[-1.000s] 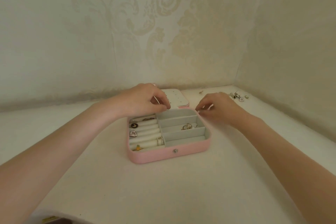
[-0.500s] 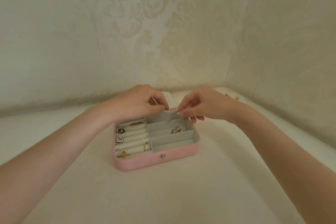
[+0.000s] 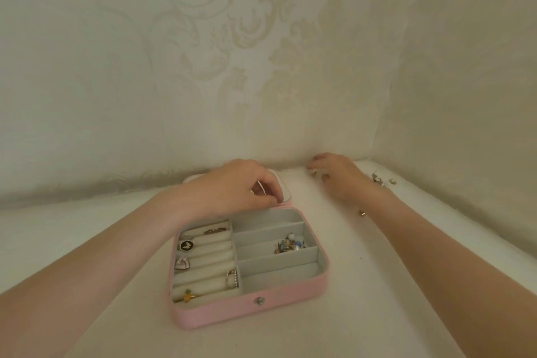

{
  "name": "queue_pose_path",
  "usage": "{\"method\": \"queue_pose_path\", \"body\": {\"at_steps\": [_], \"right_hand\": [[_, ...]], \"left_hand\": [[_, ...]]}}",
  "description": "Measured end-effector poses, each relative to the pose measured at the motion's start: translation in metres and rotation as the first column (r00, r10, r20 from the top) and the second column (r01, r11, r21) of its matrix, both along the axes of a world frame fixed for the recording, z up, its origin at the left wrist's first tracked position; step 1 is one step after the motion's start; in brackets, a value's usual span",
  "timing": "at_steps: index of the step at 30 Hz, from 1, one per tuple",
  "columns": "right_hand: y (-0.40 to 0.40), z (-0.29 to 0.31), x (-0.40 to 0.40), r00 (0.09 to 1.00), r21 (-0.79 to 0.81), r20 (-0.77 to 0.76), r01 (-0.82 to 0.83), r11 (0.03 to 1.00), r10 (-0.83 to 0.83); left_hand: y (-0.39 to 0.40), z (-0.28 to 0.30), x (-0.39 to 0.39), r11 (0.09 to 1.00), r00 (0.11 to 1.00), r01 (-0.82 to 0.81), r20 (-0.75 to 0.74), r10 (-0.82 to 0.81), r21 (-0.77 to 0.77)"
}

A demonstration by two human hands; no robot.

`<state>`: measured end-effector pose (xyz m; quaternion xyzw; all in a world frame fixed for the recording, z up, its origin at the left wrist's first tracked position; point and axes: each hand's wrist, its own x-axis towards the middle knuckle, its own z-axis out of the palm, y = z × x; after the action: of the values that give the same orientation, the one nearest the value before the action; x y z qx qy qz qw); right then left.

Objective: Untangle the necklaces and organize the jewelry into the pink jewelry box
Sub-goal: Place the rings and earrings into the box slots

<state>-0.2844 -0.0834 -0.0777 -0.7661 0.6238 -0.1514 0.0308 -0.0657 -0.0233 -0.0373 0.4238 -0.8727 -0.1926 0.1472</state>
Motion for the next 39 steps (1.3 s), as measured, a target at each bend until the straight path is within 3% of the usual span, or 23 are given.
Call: {"method": "queue_pose_path", "body": {"at_steps": [4, 6, 8, 10, 11, 13, 16, 19, 25, 32, 39], "right_hand": [[-0.003, -0.007, -0.005, 1.000, -0.113, 0.020, 0.024, 0.993, -0.022], [0.005, -0.002, -0.006, 0.983, -0.108, 0.183, 0.036, 0.994, -0.016], [0.025, 0.011, -0.002, 0.829, 0.039, 0.560, -0.022, 0.999, -0.004], [0.048, 0.025, 0.004, 0.556, 0.158, 0.831, -0.224, 0.962, -0.006], [0.058, 0.031, 0.008, 0.481, 0.168, 0.877, -0.296, 0.940, -0.005], [0.075, 0.044, 0.019, 0.433, 0.169, 0.901, -0.376, 0.911, 0.011], [0.090, 0.057, 0.035, 0.451, 0.162, 0.892, -0.382, 0.910, 0.030], [0.101, 0.063, 0.052, 0.565, 0.171, 0.823, -0.350, 0.921, 0.062], [0.111, 0.060, 0.081, 0.542, 0.192, 0.839, -0.383, 0.904, 0.052], [0.120, 0.050, 0.107, 0.437, 0.182, 0.897, -0.507, 0.843, 0.069], [0.125, 0.050, 0.115, 0.577, 0.218, 0.805, -0.503, 0.836, 0.137]], "left_hand": [[0.001, 0.001, -0.002, 1.000, 1.000, 0.004, -0.008, -0.004, 0.009], [0.001, 0.001, -0.001, 1.000, 1.000, 0.015, -0.015, -0.015, 0.006], [0.001, -0.001, -0.002, 1.000, 0.999, 0.011, -0.035, -0.011, -0.007], [0.001, -0.002, -0.003, 1.000, 0.991, -0.016, -0.134, 0.017, 0.004], [0.002, -0.001, -0.004, 0.999, 0.974, -0.024, -0.226, 0.033, 0.045], [0.007, 0.004, -0.003, 0.991, 0.913, -0.013, -0.403, 0.066, 0.132], [0.020, 0.013, 0.005, 0.975, 0.822, -0.004, -0.555, 0.129, 0.221], [0.030, 0.015, 0.017, 0.962, 0.765, 0.001, -0.620, 0.175, 0.273], [0.041, 0.010, 0.039, 0.993, 0.838, -0.067, -0.535, 0.111, 0.102], [0.051, -0.001, 0.070, 0.987, 0.821, -0.056, -0.556, 0.130, 0.149], [0.052, -0.014, 0.087, 0.997, 0.843, 0.012, -0.538, 0.034, 0.082]]}}
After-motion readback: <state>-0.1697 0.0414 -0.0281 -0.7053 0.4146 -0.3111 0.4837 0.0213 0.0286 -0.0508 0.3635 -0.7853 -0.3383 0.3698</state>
